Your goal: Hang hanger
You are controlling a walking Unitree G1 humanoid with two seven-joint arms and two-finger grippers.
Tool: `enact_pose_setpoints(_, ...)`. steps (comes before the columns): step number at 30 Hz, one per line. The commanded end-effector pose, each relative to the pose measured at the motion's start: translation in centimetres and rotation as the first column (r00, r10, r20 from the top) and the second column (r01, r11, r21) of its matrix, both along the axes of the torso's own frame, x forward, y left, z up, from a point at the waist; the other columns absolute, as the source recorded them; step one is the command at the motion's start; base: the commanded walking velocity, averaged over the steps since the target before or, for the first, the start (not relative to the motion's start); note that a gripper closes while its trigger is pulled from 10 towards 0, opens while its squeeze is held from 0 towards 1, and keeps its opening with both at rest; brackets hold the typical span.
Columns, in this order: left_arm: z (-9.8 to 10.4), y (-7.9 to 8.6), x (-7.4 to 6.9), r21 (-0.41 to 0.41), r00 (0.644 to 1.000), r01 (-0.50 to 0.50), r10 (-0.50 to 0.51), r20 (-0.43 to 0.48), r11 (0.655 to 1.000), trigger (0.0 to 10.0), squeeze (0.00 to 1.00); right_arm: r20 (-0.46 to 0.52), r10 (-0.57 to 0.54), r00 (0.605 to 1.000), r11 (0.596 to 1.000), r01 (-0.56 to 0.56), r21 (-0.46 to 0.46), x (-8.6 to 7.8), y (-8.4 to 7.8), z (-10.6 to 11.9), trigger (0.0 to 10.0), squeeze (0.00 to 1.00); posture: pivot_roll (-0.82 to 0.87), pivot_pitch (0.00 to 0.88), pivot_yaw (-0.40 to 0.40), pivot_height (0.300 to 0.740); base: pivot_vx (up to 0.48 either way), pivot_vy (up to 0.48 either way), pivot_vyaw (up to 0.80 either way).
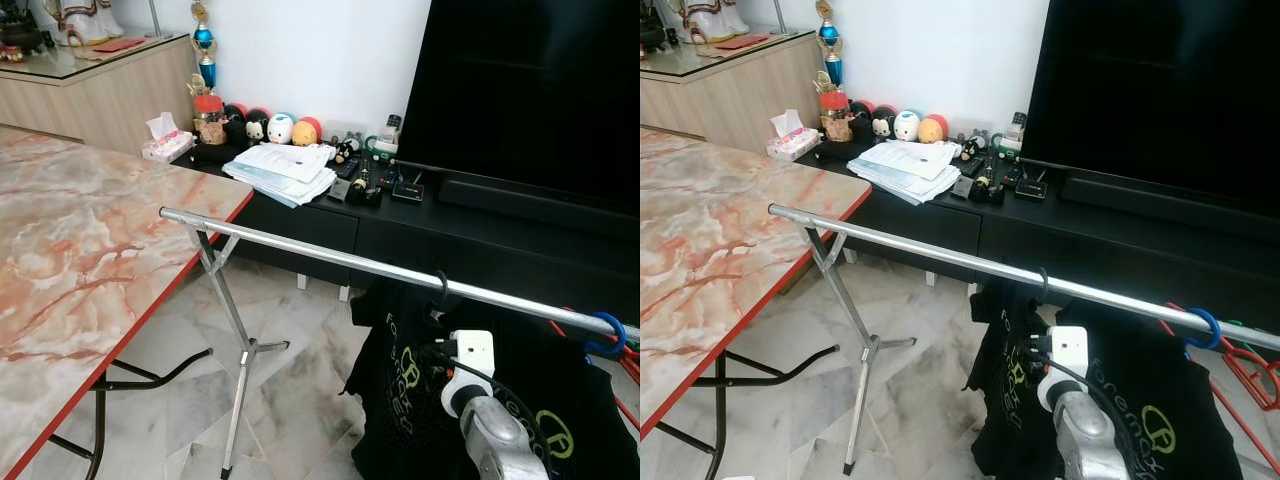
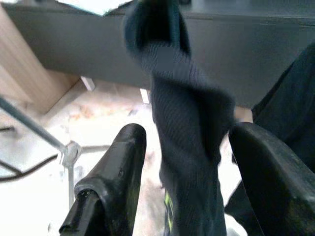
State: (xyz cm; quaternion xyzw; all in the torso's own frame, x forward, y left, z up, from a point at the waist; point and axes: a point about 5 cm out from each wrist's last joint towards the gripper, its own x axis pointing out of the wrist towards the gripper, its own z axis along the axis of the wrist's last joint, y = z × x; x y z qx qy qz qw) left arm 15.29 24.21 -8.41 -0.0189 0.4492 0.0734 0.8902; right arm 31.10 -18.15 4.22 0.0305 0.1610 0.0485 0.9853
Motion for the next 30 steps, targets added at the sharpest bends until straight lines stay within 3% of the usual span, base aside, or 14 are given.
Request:
enact_pose_setpoints(1, -0.2, 0.0, -0.5, -0.002, 1.000, -0.013, 0.013, -0.021, 1.000, 10.0, 0.00, -0.002, -0.013, 1.000, 1.000, 0.013, 0.003, 0.1, 0.0, -0.2, 0.0, 0.00, 0.02, 0.049, -0.014, 0.740, 0.000, 0.000, 0.00)
enact_pose_setpoints(30, -0.3, 0.0, -0.8, -0.014, 1.000, -0.014, 0.014, -0.024, 1.000, 10.0, 0.00, -0.013, -0.035, 0.999, 0.999, 0.035, -0.007, -0.2, 0.1, -1.5, 0.0, 0.00, 0.02, 0.048, -0.013, 0.740, 0.000, 0.000, 0.00)
